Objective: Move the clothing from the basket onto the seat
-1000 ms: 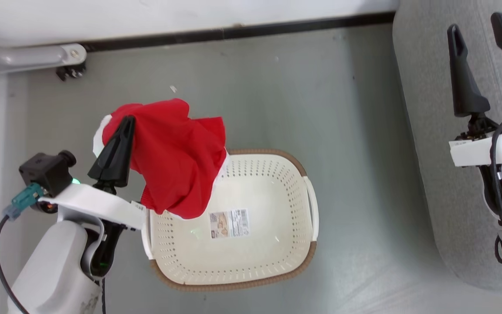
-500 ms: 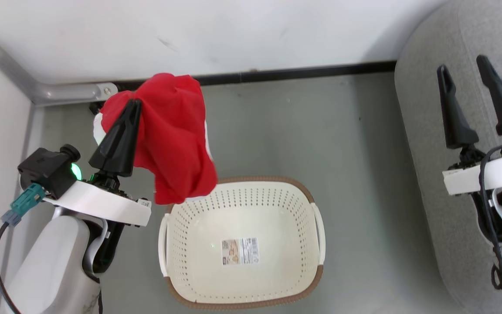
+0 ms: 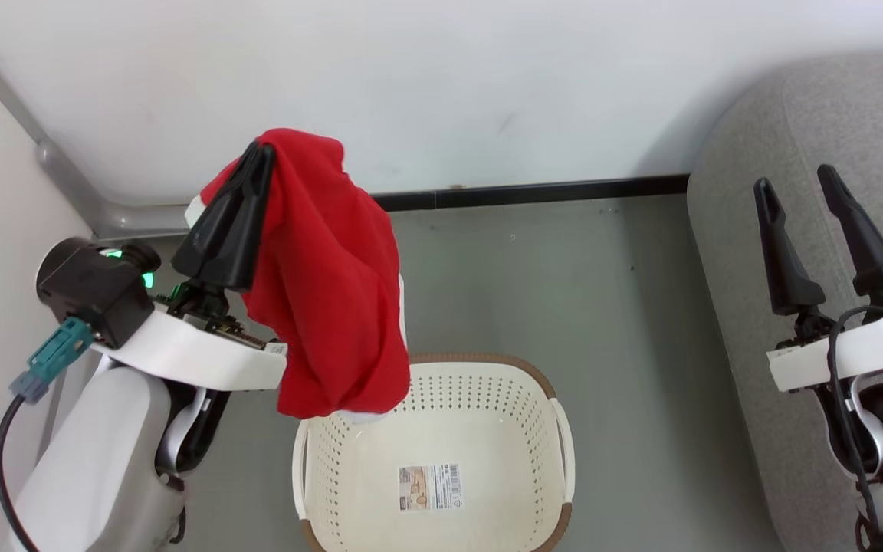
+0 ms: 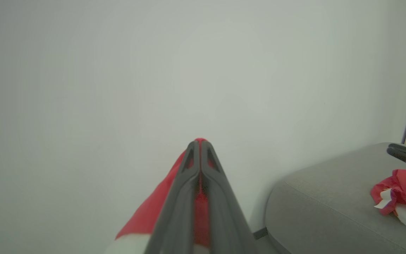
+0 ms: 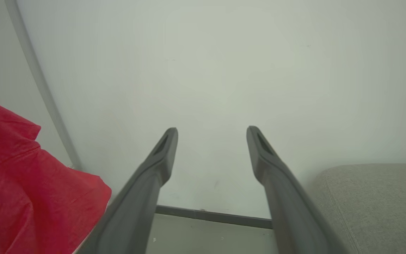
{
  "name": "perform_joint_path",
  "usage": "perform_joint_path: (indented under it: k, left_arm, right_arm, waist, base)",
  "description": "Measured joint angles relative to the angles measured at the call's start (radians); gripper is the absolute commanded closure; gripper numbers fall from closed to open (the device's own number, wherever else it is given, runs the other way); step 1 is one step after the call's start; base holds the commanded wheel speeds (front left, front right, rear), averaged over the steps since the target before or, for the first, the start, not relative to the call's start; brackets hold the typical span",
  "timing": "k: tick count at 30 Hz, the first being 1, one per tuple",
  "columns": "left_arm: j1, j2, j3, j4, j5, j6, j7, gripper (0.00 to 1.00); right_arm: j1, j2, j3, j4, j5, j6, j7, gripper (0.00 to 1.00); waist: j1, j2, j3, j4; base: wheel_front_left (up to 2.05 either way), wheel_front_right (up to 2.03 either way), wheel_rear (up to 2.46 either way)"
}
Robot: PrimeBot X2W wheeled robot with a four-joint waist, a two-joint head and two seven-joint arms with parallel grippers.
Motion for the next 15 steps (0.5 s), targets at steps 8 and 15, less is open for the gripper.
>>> perform_joint_path:
  k: [8,15]
  left_arm:
    - [-0.052,-0.014,-0.072,-0.08,0.027,0.0,0.067,1.0]
    - [-0.091,-0.018,-0.153,-0.121,0.062,-0.018,0.13,1.0]
  right_arm:
    - [0.039,0.008,0.022,-0.002,0.018,0.0,0.0,0.0]
    - [0.068,-0.006,0.163,-0.024,0.071,0.0,0.0,0.0]
  waist:
    - [0.0,0.0,-0.045,-0.005]
    - [0.0,0.0,-0.067,-0.018]
  base:
    - [0.0,0.0,0.0]
    - [0.0,0.0,0.0]
